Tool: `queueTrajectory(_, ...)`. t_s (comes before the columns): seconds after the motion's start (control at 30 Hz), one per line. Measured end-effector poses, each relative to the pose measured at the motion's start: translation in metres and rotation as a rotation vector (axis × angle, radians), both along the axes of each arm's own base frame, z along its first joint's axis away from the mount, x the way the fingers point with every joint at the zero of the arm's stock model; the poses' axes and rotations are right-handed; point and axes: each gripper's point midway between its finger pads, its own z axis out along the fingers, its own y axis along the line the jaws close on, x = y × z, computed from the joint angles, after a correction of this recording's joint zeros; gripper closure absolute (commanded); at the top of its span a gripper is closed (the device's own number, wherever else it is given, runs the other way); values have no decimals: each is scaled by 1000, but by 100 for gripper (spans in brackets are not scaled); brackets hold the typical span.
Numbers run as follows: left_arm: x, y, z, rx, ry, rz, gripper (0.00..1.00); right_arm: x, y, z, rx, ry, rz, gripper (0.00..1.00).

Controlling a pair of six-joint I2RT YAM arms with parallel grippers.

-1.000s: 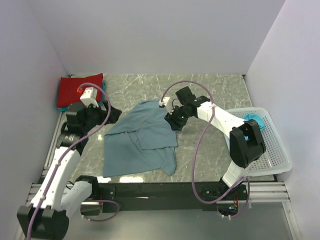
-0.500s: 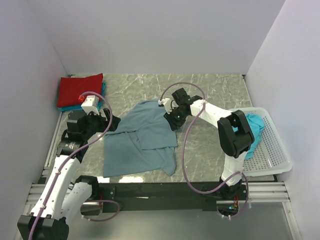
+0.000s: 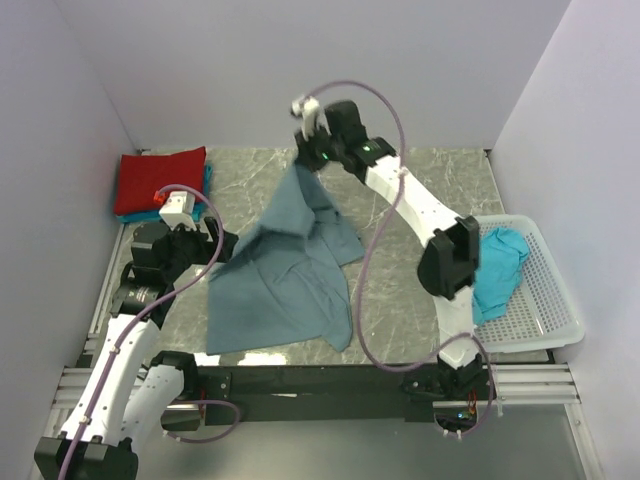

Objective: Fold and stack the t-shirts
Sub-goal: Flatten the tshirt out

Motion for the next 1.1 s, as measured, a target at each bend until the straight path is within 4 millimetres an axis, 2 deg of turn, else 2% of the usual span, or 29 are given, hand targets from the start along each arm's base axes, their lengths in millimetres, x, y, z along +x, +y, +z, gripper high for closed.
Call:
queueTrajectory(0.03, 0, 1, 0, 3, 0, 5, 15, 20, 11, 14, 53, -35, -65, 66)
queueTrajectory(0.07, 1, 2, 0, 5, -1, 7, 15, 40, 19, 27, 105, -63, -145, 52)
queueTrajectory(0.1, 1, 2, 0, 6, -1, 10, 15, 55, 26, 37, 138, -87, -197, 45)
queueTrajectory(0.13, 1, 2, 0, 7, -2, 10, 15, 74, 34, 49, 189, -126, -258, 30)
queueTrajectory(0.17, 1, 2, 0, 6, -3, 10, 15, 86, 38, 52, 224, -149, -307, 28)
queueTrajectory(0.2, 1, 2, 0, 5, -4, 7, 15, 91, 37, 46, 227, -144, -347, 28)
queueTrajectory(0.3, 1, -2, 1, -2, -8, -13, 15, 92, 25, 13, 174, -100, -413, 28)
queueTrajectory(0.33, 1, -4, 1, -6, -7, -26, 15, 87, 16, -5, 139, -82, -420, 28)
queueTrajectory(0.43, 2, -12, -2, -20, 8, -70, 16, 37, -27, -67, -9, 40, -322, 29)
queueTrajectory(0.5, 2, -17, -8, -28, 32, -97, 17, 0, -60, -91, -73, 126, -232, 30)
queueTrajectory(0.57, 2, -21, -14, -36, 58, -122, 17, -24, -84, -92, -76, 166, -188, 31)
queueTrajectory(0.63, 2, -24, -19, -41, 79, -137, 17, -37, -99, -82, -64, 173, -176, 31)
queueTrajectory(0.7, 2, -27, -24, -46, 100, -153, 17, -46, -99, -74, -47, 172, -159, 31)
queueTrajectory(0.77, 2, -29, -27, -51, 116, -165, 18, -55, -92, -75, -40, 186, -146, 31)
queueTrajectory(0.9, 1, -32, -35, -52, 150, -175, 18, -60, -77, -103, -72, 250, -158, 38)
queueTrajectory(1.0, -1, -35, -38, -50, 164, -186, 18, -52, -67, -128, -110, 309, -184, 44)
queueTrajectory(1.07, -2, -36, -39, -49, 166, -191, 18, -37, -62, -140, -124, 326, -211, 44)
queueTrajectory(1.1, -2, -37, -39, -49, 166, -193, 18, -31, -61, -147, -134, 332, -222, 48)
